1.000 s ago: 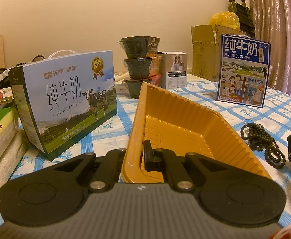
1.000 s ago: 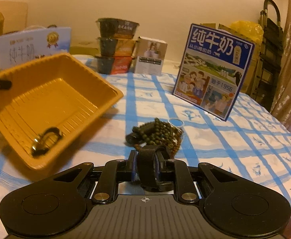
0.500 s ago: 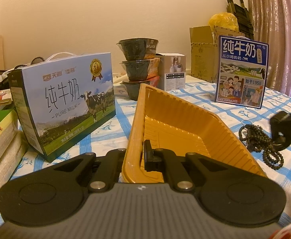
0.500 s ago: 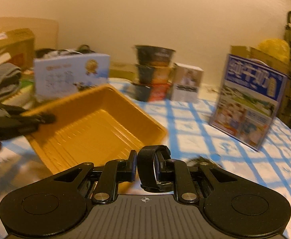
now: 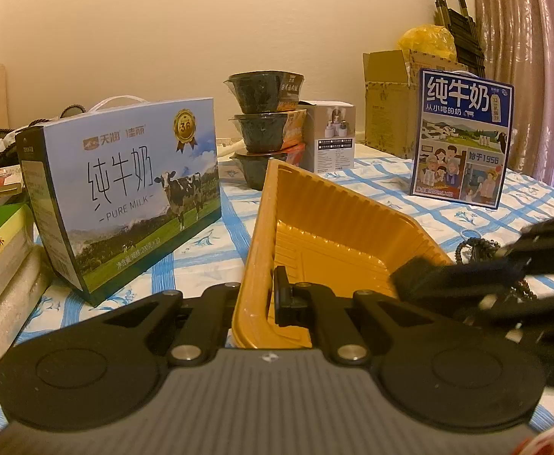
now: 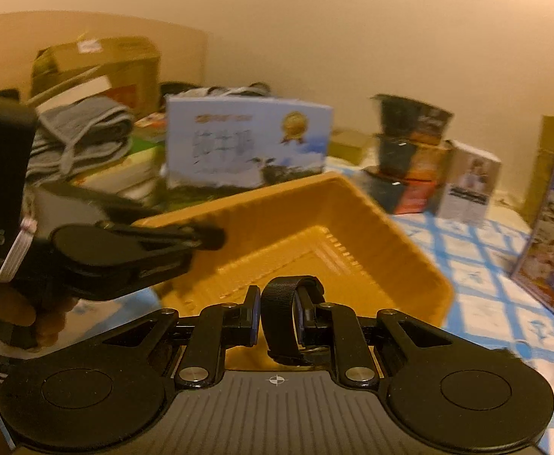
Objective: Organize jewelry
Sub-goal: 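Open the right tool to drop the watch into the tray, return to pile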
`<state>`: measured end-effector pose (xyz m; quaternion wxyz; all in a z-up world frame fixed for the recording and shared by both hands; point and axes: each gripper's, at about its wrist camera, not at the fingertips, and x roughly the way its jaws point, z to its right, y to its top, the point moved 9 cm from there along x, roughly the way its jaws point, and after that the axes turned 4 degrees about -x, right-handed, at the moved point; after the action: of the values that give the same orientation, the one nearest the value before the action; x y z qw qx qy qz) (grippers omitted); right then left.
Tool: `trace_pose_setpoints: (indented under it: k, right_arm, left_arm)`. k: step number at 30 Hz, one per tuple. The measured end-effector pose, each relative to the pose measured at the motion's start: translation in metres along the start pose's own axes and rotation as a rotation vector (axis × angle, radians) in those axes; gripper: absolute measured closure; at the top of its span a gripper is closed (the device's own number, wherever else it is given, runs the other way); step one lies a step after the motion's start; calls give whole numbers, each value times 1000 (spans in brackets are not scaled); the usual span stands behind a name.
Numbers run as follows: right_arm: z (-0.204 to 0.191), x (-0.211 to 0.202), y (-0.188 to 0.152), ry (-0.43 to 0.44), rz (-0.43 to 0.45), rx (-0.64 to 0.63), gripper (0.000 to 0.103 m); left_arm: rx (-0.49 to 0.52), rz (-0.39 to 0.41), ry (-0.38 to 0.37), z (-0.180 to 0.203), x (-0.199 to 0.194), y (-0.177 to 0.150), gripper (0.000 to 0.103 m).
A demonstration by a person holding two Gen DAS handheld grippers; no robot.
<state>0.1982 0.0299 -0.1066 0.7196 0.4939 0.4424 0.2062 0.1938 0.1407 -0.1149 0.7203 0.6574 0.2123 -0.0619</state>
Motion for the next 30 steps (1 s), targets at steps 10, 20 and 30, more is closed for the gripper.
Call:
trace_pose_setpoints:
  k: [10,20,30]
  right_arm:
    - [-5,28,-10,45,-33,51,85]
    - [18,23,4,43,-2,217,54]
    - [86,-34,-44,-122,-90,471,52]
  left_arm:
    - [-5,-7,6,-2,1,-2,98]
    - [-3,-13,10,-1,2,-2,98]
    - [9,-25,19,-1,4,-2,98]
